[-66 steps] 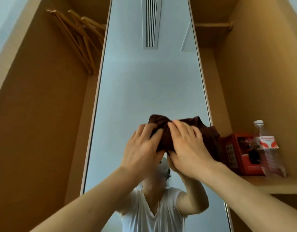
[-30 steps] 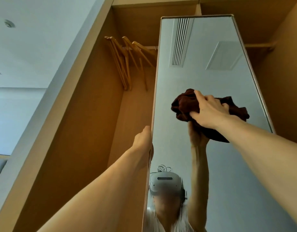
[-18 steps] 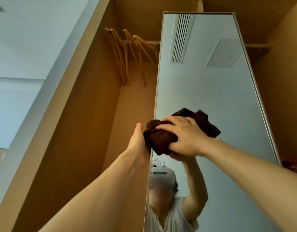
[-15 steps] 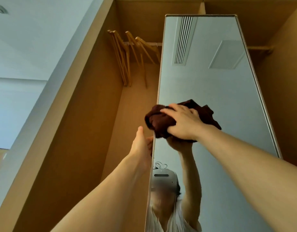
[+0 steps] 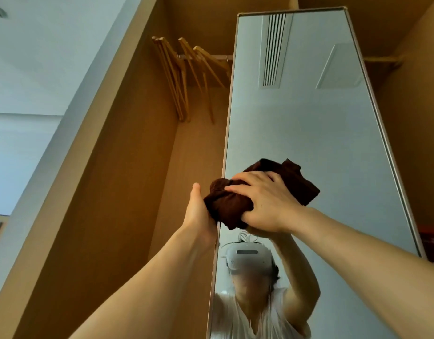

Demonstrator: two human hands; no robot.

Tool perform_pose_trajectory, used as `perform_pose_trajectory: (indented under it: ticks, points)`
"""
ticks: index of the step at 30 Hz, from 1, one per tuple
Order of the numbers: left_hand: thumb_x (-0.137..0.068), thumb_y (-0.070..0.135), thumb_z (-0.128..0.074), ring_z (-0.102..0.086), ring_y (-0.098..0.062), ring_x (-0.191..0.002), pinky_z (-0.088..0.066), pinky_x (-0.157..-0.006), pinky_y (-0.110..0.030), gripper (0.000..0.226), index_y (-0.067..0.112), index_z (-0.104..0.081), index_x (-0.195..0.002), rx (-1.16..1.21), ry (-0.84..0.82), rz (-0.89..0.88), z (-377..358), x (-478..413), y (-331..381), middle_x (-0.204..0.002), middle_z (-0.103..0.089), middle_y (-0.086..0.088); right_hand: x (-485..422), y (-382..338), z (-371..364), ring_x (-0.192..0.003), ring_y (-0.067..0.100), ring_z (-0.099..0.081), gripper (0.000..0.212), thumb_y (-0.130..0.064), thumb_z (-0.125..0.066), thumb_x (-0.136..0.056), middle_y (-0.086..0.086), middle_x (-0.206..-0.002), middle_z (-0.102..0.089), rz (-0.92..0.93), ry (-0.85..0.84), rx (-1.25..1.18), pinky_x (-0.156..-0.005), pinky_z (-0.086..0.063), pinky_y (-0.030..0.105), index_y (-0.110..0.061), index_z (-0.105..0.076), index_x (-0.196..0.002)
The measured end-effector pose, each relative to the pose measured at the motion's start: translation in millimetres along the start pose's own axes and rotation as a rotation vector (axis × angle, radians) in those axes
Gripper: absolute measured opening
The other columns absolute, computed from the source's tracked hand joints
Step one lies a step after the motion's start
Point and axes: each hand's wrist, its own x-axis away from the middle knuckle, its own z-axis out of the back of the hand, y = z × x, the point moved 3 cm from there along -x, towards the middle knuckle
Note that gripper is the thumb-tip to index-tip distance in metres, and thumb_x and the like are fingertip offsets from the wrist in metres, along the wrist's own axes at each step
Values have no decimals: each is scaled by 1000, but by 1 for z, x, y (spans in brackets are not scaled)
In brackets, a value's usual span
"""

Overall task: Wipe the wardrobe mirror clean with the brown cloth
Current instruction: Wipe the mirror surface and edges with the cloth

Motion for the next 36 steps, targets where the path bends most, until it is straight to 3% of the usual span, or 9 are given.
perform_pose_trajectory:
  ticks: [2, 7, 10, 17, 22, 25, 28, 31, 36]
  points:
    - [-94, 66, -20, -57, -26, -117, -45, -88, -33, 74, 9, -53, -128, -74, 27, 20, -1, -1, 0, -125, -61, -14, -20, 8, 10, -134, 17, -24, 63, -39, -55, -76, -8, -145, -32, -59, -20, -6, -110, -9, 44, -41, -39, -137]
    - [-89, 72, -18, -72, -21, -61, -51, -53, -30, 78, 7, -60, -93, -108, 21, 86, 3, 3, -2, -71, -74, -10, -75, 16, 30, -135, 30, -22, 64, -39, -53, -84, 3, -148, -27, -377, 27, 33, -109, -16, 52, -33, -28, -143]
    - [-90, 71, -19, -72, -26, -77, -51, -59, -33, 80, 5, -63, -95, -127, 31, 96, 5, 0, -4, -81, -74, -14, -73, 6, 20, -135, 31, -23, 64, -40, -51, -87, 6, -148, -28, -432, 83, 118, -110, -15, 54, -31, -26, -145]
    - [-91, 70, -18, -66, -24, -87, -52, -62, -37, 79, 8, -56, -122, -56, -25, 104, 12, 0, -4, -99, -72, -13, -10, -21, -8, -132, 25, -26, 63, -41, -55, -80, 1, -144, -32, -241, 131, 102, -112, -12, 49, -35, -36, -140]
    - [-85, 75, -32, -71, -37, -81, -56, -59, -42, 77, 7, -63, -102, -57, -13, 172, 22, 6, -7, -91, -72, -20, 62, -54, -34, -130, 24, -34, 62, -43, -60, -73, 1, -138, -42, -97, 31, 110, -110, -16, 50, -35, -47, -133]
    - [-86, 74, -28, -64, -33, -103, -50, -76, -45, 79, 7, -60, -113, -96, -72, 196, 23, 11, -7, -107, -70, -15, 87, -54, -36, -123, 24, -46, 58, -42, -63, -67, 1, -130, -53, 79, -19, 90, -107, -26, 52, -33, -59, -123]
    - [-89, 69, -29, -63, -30, -106, -49, -80, -43, 78, 2, -57, -117, -137, -44, 163, 15, 15, -2, -113, -68, -15, 80, -47, -24, -128, 22, -36, 62, -41, -61, -69, -1, -138, -44, 196, -147, 120, -110, -16, 48, -39, -51, -130]
    - [-91, 67, -30, -63, -30, -98, -49, -73, -40, 73, 2, -58, -109, -194, 28, 139, 9, 19, 2, -107, -67, -17, 47, -34, -8, -132, 21, -25, 66, -39, -59, -72, -3, -143, -33, 78, -155, 98, -110, -9, 45, -43, -41, -135]
    - [-94, 64, -20, -54, -17, -109, -35, -95, -34, 74, 9, -43, -139, -208, -29, 80, 8, 21, -1, -126, -59, -4, -1, -18, 8, -130, 30, -25, 67, -39, -58, -79, 5, -143, -29, -272, -44, 72, -107, -17, 51, -36, -32, -141]
